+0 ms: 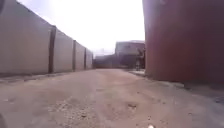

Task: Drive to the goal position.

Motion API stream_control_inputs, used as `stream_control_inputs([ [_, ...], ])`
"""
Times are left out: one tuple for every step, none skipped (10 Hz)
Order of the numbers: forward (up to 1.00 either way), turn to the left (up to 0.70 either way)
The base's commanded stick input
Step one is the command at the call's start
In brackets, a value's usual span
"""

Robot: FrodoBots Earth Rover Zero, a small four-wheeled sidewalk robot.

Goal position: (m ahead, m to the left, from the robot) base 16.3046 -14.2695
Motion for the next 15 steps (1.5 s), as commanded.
stream_control_inputs([
  [1.0,0.0],
  [1.0,0.0],
  [1.0,0.0],
  [1.0,0.0],
  [1.0,-0.06],
  [1.0,-0.25],
  [1.0,0.0],
  [1.0,0.0],
  [1.0,0.0],
  [1.0,0.0],
  [1.0,0.0],
  [1.0,0.0],
  [1.0,0.0],
  [1.0,0.0],
  [1.0,0.0],
])
